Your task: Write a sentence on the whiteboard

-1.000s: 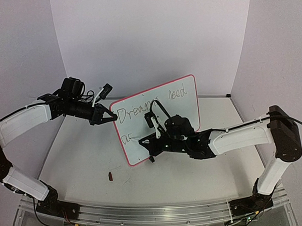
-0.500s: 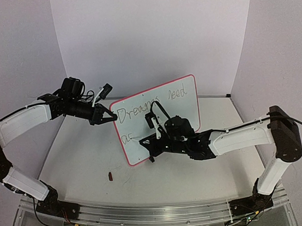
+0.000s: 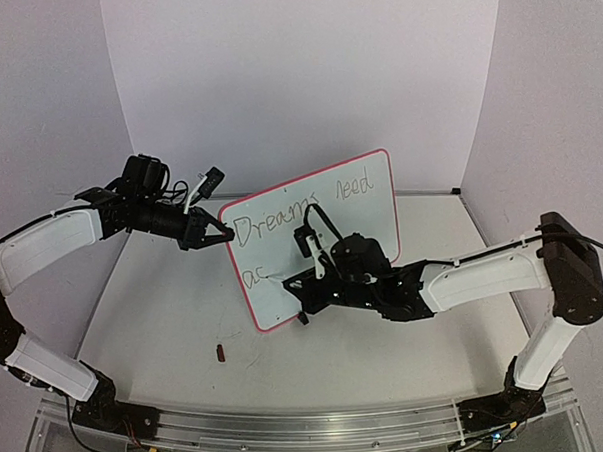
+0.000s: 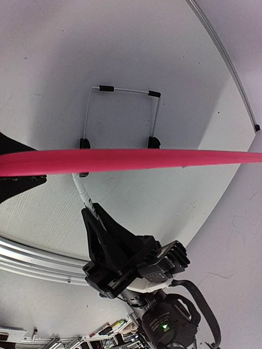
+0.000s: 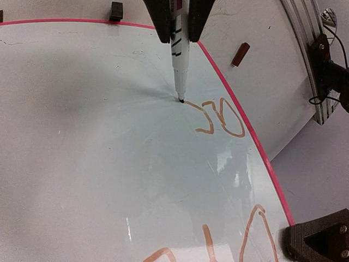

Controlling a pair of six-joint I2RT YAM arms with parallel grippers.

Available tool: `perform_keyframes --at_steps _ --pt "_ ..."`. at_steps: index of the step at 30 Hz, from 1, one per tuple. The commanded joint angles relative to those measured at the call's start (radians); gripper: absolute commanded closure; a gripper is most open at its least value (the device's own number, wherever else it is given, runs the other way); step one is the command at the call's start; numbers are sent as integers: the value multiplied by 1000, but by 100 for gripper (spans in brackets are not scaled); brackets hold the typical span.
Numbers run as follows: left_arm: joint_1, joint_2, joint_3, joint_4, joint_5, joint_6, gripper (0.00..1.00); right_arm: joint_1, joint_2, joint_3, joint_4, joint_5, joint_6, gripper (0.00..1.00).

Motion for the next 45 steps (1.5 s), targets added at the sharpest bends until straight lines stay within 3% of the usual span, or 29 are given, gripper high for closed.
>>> perform_keyframes --at_steps 1,12,21,45 --pt "-33 37 -6 -98 -23 22 100 -12 -24 5 0 45 -9 100" --pt "-33 38 -6 -97 -22 21 100 -11 -100 -11 18 -195 -65 100" --pt "-36 37 -6 -96 -20 21 100 -20 -167 -33 -43 -131 -83 100" --pt "-39 33 -4 -101 -29 22 100 -19 -22 69 -20 -28 -81 100"
